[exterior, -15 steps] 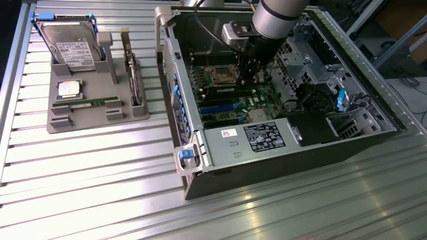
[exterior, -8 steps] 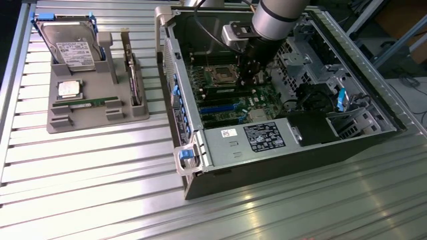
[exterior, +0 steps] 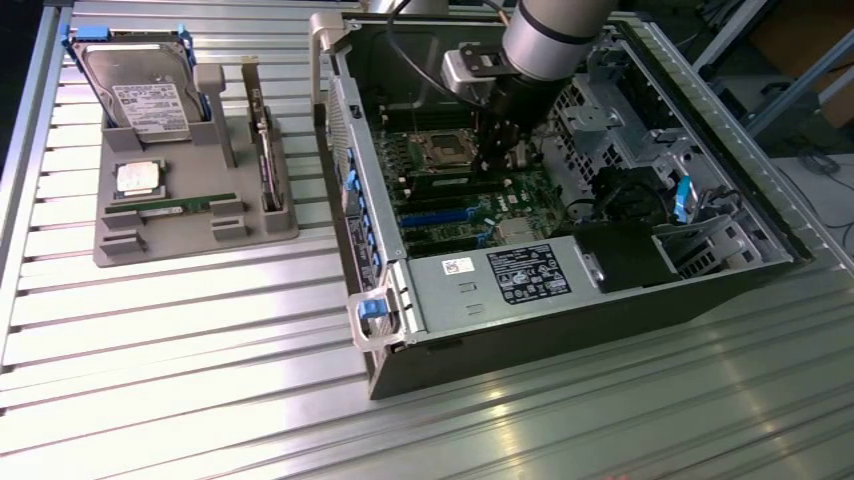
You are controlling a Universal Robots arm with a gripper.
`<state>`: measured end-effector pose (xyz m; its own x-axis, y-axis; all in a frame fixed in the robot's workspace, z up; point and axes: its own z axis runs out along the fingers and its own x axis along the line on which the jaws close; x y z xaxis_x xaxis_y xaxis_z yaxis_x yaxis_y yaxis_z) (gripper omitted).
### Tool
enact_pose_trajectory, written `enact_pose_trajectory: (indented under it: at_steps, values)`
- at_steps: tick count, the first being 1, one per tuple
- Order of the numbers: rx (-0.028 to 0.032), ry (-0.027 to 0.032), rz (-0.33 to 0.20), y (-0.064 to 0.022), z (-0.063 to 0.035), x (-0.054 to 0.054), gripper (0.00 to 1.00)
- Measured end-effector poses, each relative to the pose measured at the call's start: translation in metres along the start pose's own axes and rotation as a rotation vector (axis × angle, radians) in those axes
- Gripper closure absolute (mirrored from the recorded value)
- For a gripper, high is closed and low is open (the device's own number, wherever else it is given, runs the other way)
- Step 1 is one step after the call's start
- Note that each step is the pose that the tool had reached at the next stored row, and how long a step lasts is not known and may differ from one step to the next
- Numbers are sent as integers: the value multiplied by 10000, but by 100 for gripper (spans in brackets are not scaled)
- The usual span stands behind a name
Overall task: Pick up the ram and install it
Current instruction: 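Insert the ram into the slot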
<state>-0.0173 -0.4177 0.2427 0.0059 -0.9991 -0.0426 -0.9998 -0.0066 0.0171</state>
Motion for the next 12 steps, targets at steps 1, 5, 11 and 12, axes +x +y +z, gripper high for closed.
enact_pose_trajectory:
  at_steps: [1,5,11,12]
  values:
    - [12,0,0,5,0,0,87]
    - [50,1,-5,25,0,0,87]
    - [51,-1,-4,26,-12,-1,87]
    - [49,3,-3,26,-16,-1,87]
